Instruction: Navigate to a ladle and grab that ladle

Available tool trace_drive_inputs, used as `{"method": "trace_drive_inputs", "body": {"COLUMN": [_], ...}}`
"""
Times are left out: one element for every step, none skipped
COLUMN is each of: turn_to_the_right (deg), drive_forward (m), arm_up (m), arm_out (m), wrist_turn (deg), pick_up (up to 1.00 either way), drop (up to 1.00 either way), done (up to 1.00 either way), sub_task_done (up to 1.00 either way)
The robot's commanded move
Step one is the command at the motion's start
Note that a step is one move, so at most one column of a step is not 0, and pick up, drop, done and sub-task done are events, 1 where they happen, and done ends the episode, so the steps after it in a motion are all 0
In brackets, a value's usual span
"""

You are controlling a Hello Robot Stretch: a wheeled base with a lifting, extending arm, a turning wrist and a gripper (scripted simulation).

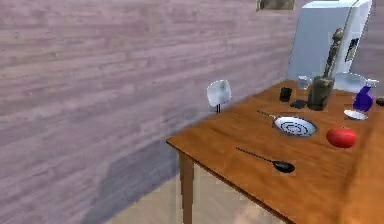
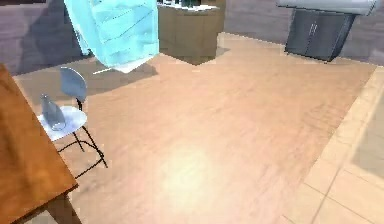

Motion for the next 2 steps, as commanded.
{"method": "trace_drive_inputs", "body": {"turn_to_the_right": [-45.0,-21.0], "drive_forward": [0.00,0.00], "arm_up": [0.00,0.00], "arm_out": [0.00,0.00], "wrist_turn": [0.0,0.0], "pick_up": [0.00,0.00], "drop": [0.00,0.00], "done": [0.00,0.00], "sub_task_done": [0.00,0.00]}}
